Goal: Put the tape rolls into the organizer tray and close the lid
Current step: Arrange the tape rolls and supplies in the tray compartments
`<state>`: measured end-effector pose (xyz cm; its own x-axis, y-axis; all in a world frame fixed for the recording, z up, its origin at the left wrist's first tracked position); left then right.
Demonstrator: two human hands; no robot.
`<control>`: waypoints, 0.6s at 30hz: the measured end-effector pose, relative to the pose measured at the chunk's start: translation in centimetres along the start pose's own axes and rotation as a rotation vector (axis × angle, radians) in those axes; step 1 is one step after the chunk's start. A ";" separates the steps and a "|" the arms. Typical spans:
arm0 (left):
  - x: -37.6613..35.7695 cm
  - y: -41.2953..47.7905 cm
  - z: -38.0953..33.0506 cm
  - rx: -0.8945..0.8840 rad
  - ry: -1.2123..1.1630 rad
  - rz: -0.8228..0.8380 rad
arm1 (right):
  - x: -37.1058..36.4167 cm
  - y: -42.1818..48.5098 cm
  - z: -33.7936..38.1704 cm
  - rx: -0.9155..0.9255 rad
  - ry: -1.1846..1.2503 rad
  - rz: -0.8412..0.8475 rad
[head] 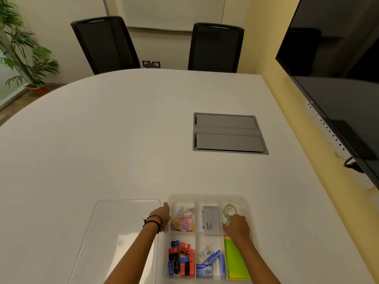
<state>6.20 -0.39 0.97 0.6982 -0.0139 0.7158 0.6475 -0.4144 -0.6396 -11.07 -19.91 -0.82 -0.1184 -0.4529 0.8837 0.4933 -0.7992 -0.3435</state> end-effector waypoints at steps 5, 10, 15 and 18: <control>0.0 -0.1 0.0 0.006 -0.002 0.006 | -0.5 0.3 0.1 -0.002 -0.001 0.000; 0.0 -0.2 0.0 0.008 0.001 0.010 | -1.0 0.7 -0.2 -0.003 -0.006 -0.007; 0.1 -0.3 -0.1 0.000 0.014 0.003 | -1.3 1.0 -0.2 -0.007 -0.031 -0.032; 0.1 -0.3 -0.1 0.001 0.020 0.010 | -1.4 1.2 -0.2 -0.003 -0.048 -0.028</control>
<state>6.04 -0.39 1.33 0.6986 -0.0363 0.7146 0.6408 -0.4128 -0.6473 -10.53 -20.30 -2.51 -0.0906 -0.4108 0.9072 0.4877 -0.8126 -0.3193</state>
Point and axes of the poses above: each hand's wrist, its own y-axis towards the middle knuckle, its own x-axis out of the back of the hand, z = x × y, the point moved 2 cm from there along y, towards the middle knuckle, and after that the axes turned 8 degrees about -z, right-handed, at the moved point
